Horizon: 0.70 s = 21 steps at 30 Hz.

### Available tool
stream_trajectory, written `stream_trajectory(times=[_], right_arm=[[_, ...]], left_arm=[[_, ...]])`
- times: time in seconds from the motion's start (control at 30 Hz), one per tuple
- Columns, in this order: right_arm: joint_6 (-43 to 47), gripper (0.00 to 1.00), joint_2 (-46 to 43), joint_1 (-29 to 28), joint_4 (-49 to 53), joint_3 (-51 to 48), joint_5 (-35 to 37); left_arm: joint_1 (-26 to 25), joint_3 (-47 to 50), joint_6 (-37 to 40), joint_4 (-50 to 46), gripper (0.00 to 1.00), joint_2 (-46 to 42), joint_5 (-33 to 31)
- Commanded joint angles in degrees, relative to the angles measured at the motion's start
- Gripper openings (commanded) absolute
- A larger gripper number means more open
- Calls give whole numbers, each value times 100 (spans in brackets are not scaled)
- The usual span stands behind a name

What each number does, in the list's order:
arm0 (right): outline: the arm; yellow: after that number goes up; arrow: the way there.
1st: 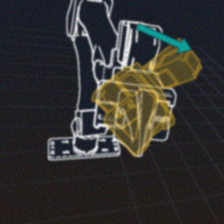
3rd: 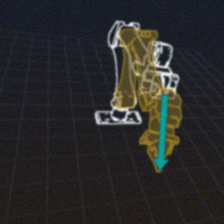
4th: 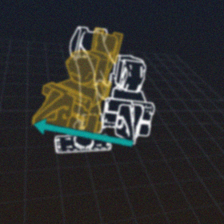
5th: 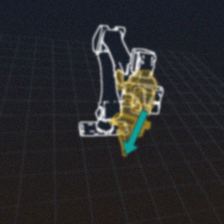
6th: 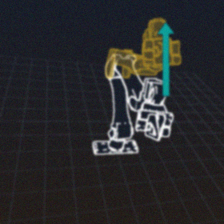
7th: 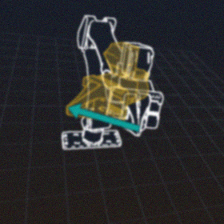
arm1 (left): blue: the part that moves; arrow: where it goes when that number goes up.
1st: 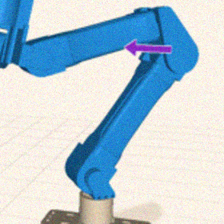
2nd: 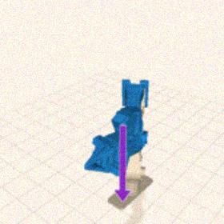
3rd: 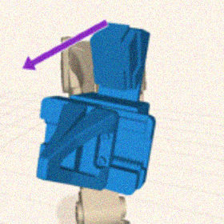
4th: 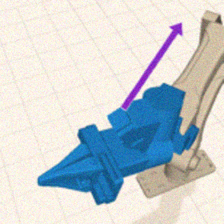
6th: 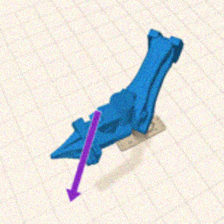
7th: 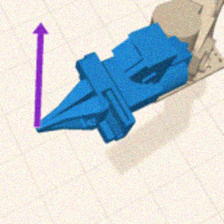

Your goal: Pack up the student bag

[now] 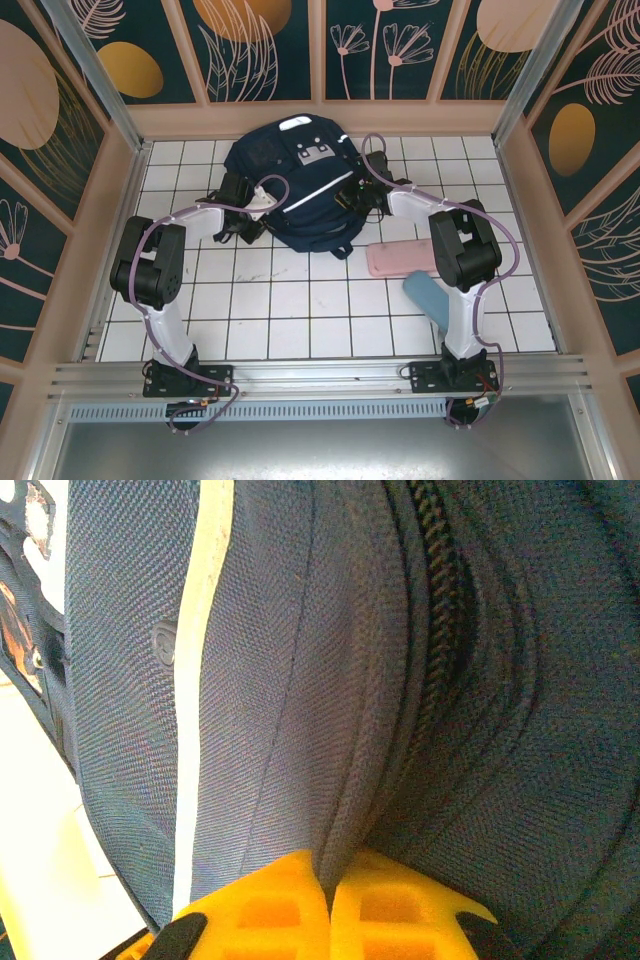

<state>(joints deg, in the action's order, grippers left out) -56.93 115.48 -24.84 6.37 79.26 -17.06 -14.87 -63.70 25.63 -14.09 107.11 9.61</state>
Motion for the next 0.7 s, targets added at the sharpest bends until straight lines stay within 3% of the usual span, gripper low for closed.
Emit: stream_trajectory(times=[0.0, 0.37, 0.6, 0.67], right_arm=[[21, 3, 136, 67, -672, 133, 405], [-29, 2, 380, -108, -722, 269, 552], [-53, 2, 600, -298, -841, 494, 616], [-54, 2, 607, -304, -835, 537, 636]], left_arm=[[54, -114, -30, -124, 11, -161, 218], [39, -357, -175, -1081, 3, -824, 660], [4, -71, -532, -706, 2, -1354, 1010], [-11, 176, -827, -294, 7, -1529, 491]])
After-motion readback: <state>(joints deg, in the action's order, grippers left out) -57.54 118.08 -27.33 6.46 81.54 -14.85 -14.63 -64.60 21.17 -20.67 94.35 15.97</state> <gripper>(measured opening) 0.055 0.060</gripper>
